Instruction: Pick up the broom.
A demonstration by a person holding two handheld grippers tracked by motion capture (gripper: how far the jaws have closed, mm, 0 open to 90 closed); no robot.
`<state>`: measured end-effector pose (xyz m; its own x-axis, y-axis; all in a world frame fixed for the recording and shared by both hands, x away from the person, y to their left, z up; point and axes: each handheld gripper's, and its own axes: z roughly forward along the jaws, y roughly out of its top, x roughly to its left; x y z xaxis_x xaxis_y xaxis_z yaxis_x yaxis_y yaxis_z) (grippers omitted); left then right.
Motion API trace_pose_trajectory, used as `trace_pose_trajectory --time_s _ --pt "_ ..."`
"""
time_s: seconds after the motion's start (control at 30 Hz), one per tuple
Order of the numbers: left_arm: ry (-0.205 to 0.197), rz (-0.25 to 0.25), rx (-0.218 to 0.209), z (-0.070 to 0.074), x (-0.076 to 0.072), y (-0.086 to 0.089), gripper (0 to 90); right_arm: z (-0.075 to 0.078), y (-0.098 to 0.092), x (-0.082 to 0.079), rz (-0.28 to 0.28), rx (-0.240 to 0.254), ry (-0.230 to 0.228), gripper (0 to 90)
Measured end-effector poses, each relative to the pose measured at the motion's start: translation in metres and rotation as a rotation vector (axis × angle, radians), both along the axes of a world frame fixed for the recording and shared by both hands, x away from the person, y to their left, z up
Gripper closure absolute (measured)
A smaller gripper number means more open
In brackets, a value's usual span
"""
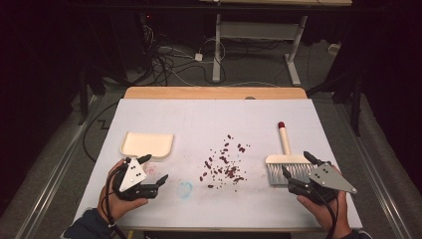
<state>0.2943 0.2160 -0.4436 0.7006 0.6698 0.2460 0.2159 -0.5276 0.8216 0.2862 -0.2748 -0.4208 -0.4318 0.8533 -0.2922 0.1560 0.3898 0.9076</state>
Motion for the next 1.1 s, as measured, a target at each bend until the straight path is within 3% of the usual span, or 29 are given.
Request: trace_pose_trajectory --time_s 0.27,0.37,0.4,0.57,0.67,0.8,0.9,1.1 --pt "0.001 -0.026 0.013 0.000 -0.004 -0.004 19.0 0.004 0.000 0.000 -0.024 -0.020 0.009 22.4" --pt "0.011 -0.027 0.015 -0.001 -0.004 -0.005 19.0 0.010 -0.001 0.006 -0.032 -0.010 0.023 22.0" --pt "0.017 -0.027 0.010 -0.001 -0.003 -0.007 19.0 0.014 -0.003 0.010 -0.023 0.016 0.022 21.8" --pt "0.025 -0.049 0.041 -0.004 -0.002 -0.011 19.0 0.028 -0.010 0.021 -0.067 0.006 0.015 22.3" --pt "0.029 -0.053 0.041 -0.005 -0.001 -0.014 19.0 0.041 -0.013 0.042 -0.143 -0.029 0.094 25.0" --pt "0.029 -0.055 0.046 -0.005 -0.002 -0.014 19.0 0.046 -0.011 0.070 -0.147 -0.031 0.222 27.3" --pt "0.029 -0.052 0.049 -0.005 -0.002 -0.014 19.0 0.044 -0.007 0.094 -0.166 -0.054 0.342 26.7" --pt "0.026 -0.046 0.049 -0.005 -0.001 -0.013 18.9 0.028 -0.004 0.138 -0.207 -0.130 0.528 26.8"
